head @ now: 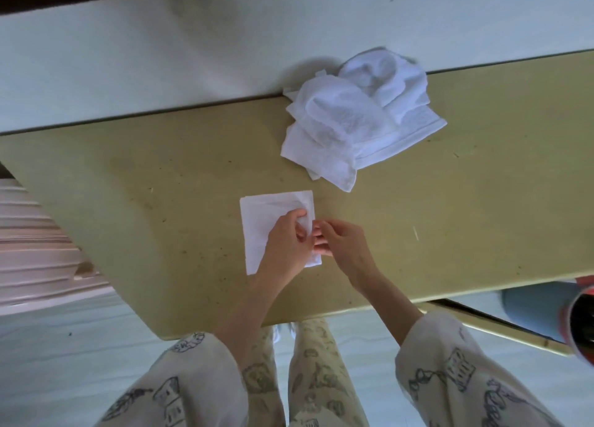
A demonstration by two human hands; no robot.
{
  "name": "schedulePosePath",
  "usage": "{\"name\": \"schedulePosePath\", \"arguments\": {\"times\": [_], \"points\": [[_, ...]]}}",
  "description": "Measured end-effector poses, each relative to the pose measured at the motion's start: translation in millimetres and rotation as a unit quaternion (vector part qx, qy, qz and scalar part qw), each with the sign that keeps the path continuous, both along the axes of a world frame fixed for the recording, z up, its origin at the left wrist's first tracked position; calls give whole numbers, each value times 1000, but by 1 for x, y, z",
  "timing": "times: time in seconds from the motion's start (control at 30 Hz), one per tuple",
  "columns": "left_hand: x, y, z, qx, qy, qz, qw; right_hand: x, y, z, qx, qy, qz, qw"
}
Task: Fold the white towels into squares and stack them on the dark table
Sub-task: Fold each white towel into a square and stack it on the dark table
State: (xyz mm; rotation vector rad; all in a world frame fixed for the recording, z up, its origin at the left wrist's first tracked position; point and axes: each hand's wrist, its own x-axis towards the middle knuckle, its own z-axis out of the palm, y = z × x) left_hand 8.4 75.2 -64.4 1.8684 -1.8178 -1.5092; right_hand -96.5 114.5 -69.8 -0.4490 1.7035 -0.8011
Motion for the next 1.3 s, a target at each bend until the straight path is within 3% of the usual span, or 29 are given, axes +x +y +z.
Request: {"name": "schedulePosePath", "arguments": {"times": [0.1,0.27,0.47,0.77,0.83,0.87,0.93,1.03,1.1,1.3], "points": [[5,3,2,17,10,1,1000,1,-1,-3,5,25,16,1000],[28,7,12,-101,13,58,993,4,-9,0,26,88,53,994],[63,4,14,-111,18,95,989,2,-13,-1,34,124,81,988],[72,0,-4,-91,-22,-20,995,3,-11,-4,13,138,81,987],[73,0,-4,-106,-36,-56,992,6,-8,-1,-10,184,87,979],[73,0,-2,-121,-47,-76,989,8,-5,0,-42,248,103,962],[74,0,0,-206,-98,-134,964,14,1,-1,-149,398,171,889],[81,-5,-8,-361,-173,-220,890,22,8,-19,-236,512,309,766],[89,-7,-20,-363,-175,-273,874,23,9,-33,-228,517,362,742],[113,-10,-49,-280,-207,-351,869,16,6,-47,-211,525,426,706]]}}
